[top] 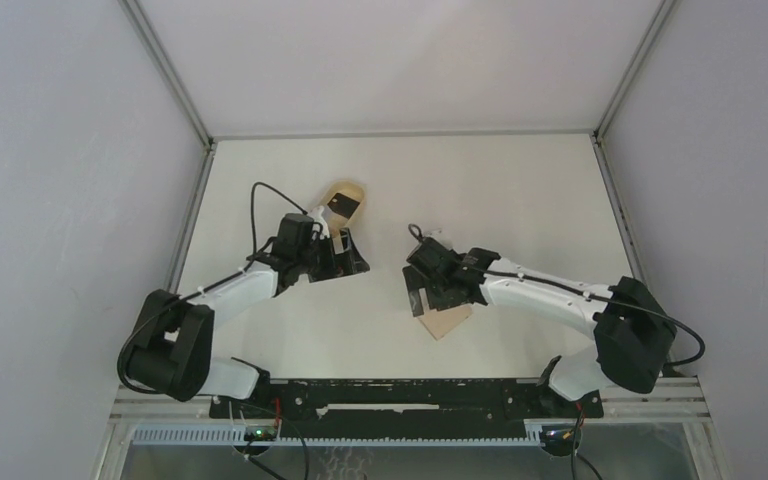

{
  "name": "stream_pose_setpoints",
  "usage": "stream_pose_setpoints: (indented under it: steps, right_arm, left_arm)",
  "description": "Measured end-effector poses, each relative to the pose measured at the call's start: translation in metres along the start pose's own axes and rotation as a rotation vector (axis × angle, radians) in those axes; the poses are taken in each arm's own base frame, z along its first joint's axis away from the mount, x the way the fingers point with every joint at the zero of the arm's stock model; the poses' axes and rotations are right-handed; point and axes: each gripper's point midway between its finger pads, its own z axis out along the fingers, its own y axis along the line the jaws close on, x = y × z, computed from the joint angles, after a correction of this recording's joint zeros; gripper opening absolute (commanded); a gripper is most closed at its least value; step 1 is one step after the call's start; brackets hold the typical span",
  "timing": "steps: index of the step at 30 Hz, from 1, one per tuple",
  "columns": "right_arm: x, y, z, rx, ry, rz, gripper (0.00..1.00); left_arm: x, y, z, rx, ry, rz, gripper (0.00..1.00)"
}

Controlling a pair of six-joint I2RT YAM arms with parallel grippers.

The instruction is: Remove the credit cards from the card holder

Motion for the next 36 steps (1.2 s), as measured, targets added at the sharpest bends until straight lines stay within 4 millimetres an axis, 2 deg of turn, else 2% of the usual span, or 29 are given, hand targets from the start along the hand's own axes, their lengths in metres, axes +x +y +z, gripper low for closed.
stream_pose_setpoints:
  steps: [4,7,12,14,18,22,25,26,32,36]
  right_arm:
    - [0.018,0.019,0.005,0.000,0.022,-0.076,1.00]
    - [0.031,0.025,0.011,0.009,0.054,-0.117,1.00]
    - [0.049,0.020,0.026,0.066,0.124,-0.156,1.00]
    - [0.054,0.014,0.030,0.100,0.146,-0.164,0.96]
    - [0.055,0.006,0.032,0.151,0.143,-0.168,0.77]
    - [0.052,0.000,0.033,0.182,0.123,-0.167,0.39]
    - [0.049,-0.002,0.035,0.191,0.099,-0.177,0.04]
    - [0.046,-0.001,0.036,0.189,0.085,-0.181,0.00]
    - [0.033,-0.001,0.041,0.161,0.024,-0.204,0.00]
    - [0.009,-0.004,0.044,0.126,-0.051,-0.203,0.00]
  left_arm:
    - [-0.005,-0.007,-0.005,0.021,-0.025,0.003,1.00]
    - [-0.004,-0.007,-0.006,0.025,-0.027,-0.002,1.00]
    - [0.001,-0.005,-0.006,0.021,-0.018,-0.009,1.00]
    - [0.001,-0.006,-0.006,0.023,-0.020,-0.012,1.00]
    - [0.001,-0.006,-0.006,0.023,-0.020,-0.013,1.00]
    - [0.001,-0.006,-0.006,0.023,-0.019,-0.014,1.00]
    - [0.002,-0.006,-0.006,0.025,-0.015,-0.014,1.00]
    - [0.002,-0.005,-0.006,0.023,-0.013,-0.015,1.00]
    - [0.013,-0.011,-0.001,0.025,0.022,0.003,1.00]
    - [0.031,-0.022,0.007,0.037,0.077,0.014,1.00]
